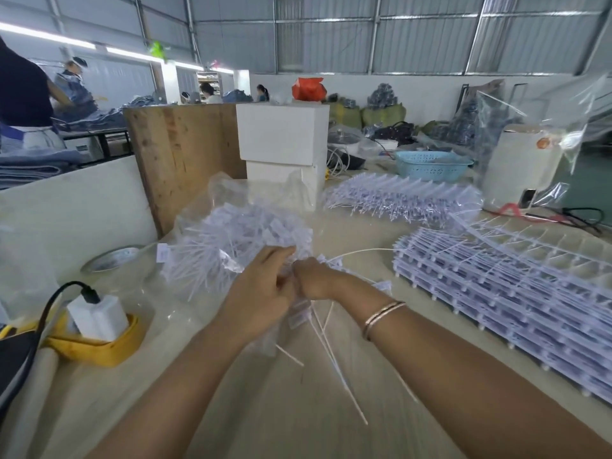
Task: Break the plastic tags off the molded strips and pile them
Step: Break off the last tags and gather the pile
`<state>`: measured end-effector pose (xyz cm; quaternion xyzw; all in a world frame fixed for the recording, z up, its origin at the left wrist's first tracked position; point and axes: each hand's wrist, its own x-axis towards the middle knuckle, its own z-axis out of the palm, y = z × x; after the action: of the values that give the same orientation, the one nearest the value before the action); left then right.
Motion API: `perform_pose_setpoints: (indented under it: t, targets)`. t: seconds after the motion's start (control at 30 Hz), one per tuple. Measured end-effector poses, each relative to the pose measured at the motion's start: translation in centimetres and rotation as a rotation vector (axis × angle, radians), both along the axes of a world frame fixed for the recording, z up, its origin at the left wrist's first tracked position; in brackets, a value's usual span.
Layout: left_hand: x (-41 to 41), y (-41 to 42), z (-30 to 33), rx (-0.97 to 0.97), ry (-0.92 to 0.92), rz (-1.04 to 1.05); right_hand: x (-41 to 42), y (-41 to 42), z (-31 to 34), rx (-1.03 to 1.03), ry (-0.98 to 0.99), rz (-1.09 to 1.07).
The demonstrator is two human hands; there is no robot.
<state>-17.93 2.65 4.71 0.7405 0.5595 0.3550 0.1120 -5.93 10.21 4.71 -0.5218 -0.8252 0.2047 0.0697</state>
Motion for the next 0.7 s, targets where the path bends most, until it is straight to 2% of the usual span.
perform_pose_setpoints:
  t: [0.07,0.13,0.2,0.3,0.37,0.4,0.53,0.63,0.7]
  targets:
    - [-0.4,0.0,-1.2,-0.064,0.245,0.041,1.9,-0.6,0.7,-0.019,0.029,-0.007]
    - [-0.5,-0.1,-2.5,-0.160,0.503,0.090,4.5,-1.4,1.4,0.029,0.145,-0.103]
    - [-0.4,-0.1,-3.4,-0.174,0.628,0.153,7.4,-2.1,1.3,0.115,0.169,-0.203]
    - [-0.3,0.2,-3.4,-0.166,0.715,0.293,10.5,-3.8,0.8,0.094,-0.105,-0.314]
    - [-0.4,0.3,-3.2,-0.183,0.735,0.390,11.3,-5.2,0.3,-0.007,-0.291,-0.299]
    - [-0.5,0.4,-3.2,-0.198,0.720,0.427,11.2,-5.6,-0.1,-0.052,-0.320,-0.255]
    - [-1.2,0.8,-3.3,-0.253,0.585,0.511,8.1,-6.6,-1.4,-0.145,-0.099,-0.077]
    - [-2.2,1.1,-3.2,-0.317,0.509,0.568,6.7,-5.6,-1.1,-0.006,0.016,-0.073]
    - [-2.5,1.2,-3.1,-0.339,0.546,0.589,6.6,-4.5,-0.5,0.127,0.084,-0.134]
